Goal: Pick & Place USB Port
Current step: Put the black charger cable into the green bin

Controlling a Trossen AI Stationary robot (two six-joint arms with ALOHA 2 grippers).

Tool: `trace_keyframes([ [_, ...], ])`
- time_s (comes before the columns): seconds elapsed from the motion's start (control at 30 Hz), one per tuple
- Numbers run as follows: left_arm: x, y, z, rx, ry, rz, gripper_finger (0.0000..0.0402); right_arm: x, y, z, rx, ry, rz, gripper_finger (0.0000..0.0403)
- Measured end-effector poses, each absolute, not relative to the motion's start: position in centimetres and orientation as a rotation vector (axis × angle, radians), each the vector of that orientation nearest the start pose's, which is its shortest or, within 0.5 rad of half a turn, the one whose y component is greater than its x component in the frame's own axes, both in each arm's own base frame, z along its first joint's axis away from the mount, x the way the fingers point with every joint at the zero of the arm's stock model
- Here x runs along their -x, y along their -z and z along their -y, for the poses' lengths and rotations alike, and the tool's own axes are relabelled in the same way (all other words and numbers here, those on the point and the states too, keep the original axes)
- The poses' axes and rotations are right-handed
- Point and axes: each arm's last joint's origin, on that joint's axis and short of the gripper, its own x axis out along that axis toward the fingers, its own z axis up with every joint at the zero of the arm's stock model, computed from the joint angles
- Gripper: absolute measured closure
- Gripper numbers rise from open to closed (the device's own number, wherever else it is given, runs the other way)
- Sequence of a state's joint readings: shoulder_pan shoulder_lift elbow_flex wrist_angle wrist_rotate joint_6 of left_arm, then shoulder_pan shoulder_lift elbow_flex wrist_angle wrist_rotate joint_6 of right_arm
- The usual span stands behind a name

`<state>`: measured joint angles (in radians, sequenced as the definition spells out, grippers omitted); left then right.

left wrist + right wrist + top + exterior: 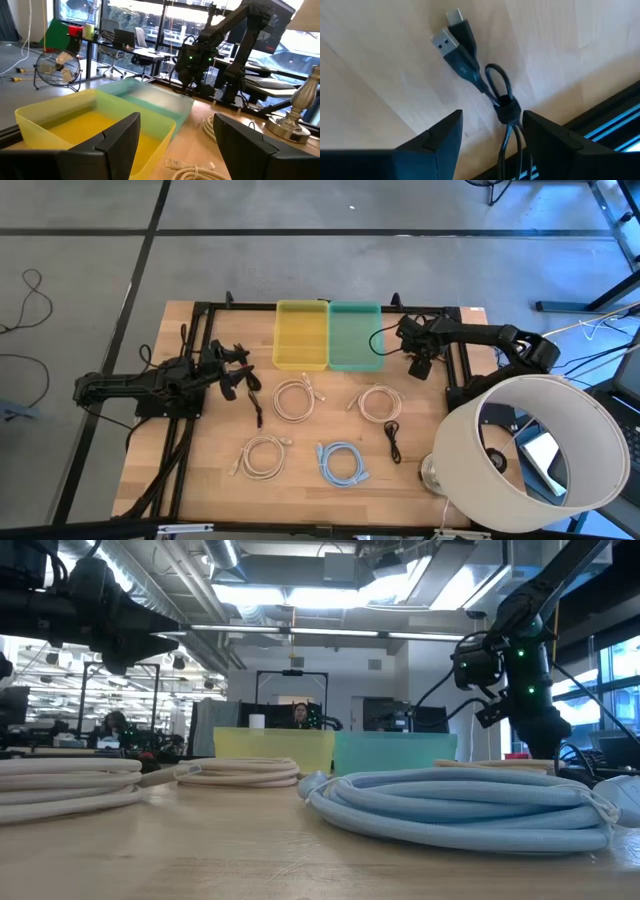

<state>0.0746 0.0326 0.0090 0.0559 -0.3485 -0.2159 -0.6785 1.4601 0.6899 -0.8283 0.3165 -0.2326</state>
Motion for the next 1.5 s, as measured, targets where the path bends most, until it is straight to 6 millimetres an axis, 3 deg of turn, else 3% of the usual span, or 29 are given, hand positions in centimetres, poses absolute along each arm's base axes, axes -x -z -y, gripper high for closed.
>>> trace_keyframes([
  [0.2, -9.6, -16.9, -1.7, 0.224, -0.418, 0.079, 0.0155, -15.4, -13.9, 13.8, -0.072, 0.618, -1.689, 0.0220],
  [0.37, -9.6, -16.9, -1.7, 0.227, -0.417, 0.080, 0.0155, -14.9, -12.8, 13.4, -0.056, 0.599, -1.679, 0.0296],
  [0.53, -9.6, -16.9, -1.7, 0.227, -0.415, 0.080, 0.0155, -15.2, -13.2, 13.5, -0.070, 0.580, -1.678, 0.0382],
  [0.93, -9.6, -16.9, -1.7, 0.227, -0.415, 0.080, 0.0155, -15.4, -15.5, 13.8, -0.089, 0.654, -1.754, 0.0383],
  [1.13, -9.6, -16.9, -1.7, 0.226, -0.416, 0.079, 0.0155, -16.1, -17.8, 13.4, -0.099, 0.675, -1.790, 0.0383],
  [1.27, -9.6, -16.9, -1.7, 0.225, -0.418, 0.079, 0.0155, -17.6, -20.6, 12.3, -0.034, 0.684, -1.735, 0.0383],
  [1.5, -9.6, -16.9, -1.7, 0.220, -0.423, 0.079, 0.0155, -20.5, -27.9, 8.2, 0.044, 0.660, -1.352, 0.0383],
])
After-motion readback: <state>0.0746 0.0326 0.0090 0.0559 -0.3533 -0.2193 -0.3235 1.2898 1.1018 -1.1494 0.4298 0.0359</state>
